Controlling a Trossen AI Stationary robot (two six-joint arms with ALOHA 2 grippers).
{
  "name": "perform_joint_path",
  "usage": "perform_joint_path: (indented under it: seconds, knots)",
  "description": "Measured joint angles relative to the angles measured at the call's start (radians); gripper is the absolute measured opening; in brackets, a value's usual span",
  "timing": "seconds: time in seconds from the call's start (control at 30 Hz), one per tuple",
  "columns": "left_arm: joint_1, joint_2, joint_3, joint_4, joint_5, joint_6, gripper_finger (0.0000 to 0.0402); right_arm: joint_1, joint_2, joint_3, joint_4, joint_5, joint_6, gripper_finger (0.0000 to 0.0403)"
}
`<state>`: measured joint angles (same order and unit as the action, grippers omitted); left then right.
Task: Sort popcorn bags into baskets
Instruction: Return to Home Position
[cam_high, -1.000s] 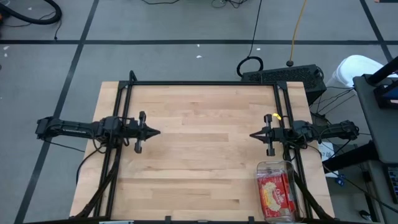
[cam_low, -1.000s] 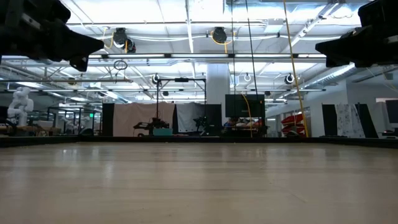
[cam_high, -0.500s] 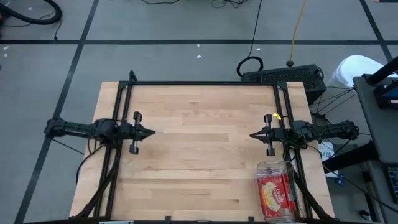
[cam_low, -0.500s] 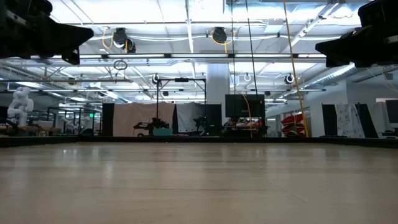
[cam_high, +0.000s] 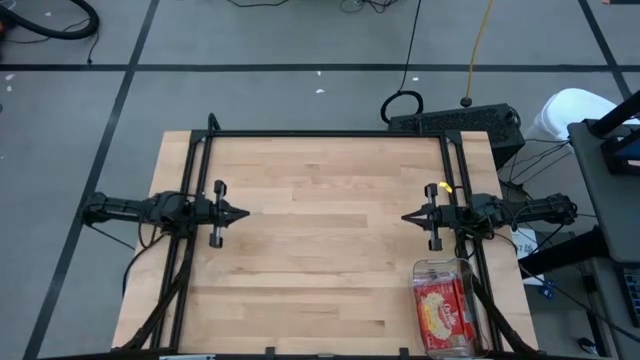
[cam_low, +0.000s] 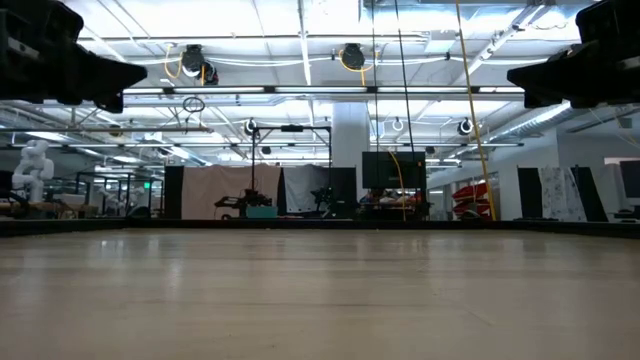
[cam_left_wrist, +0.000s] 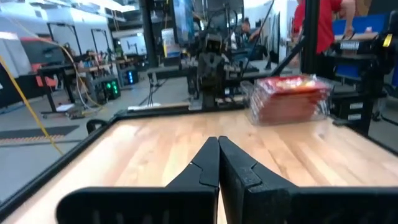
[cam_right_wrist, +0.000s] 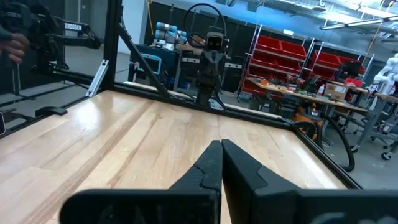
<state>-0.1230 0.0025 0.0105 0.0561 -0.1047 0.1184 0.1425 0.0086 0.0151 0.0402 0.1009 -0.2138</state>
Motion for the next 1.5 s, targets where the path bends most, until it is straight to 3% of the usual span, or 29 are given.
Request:
perform_joint_path:
  seconds: [0.5,0.8,1.1,1.5]
  knots:
    - [0.061,0.000,0.002,-0.032,0.009,0.034,0.0001,0.000,0.000,0.000,0.007,0.000,0.000,0.0000]
    - [0.077,0.001,0.002,-0.044,0.070,0.030,0.0002,0.000,0.000,0.000,0.007,0.000,0.000,0.0000]
    - [0.077,0.010,0.001,-0.044,0.070,0.007,0.0033,0.000,0.000,0.000,0.008,0.000,0.000,0.0000]
    - [0.077,0.010,0.001,-0.044,0.070,0.002,0.0037,0.000,0.000,0.000,0.008,0.000,0.000,0.0000]
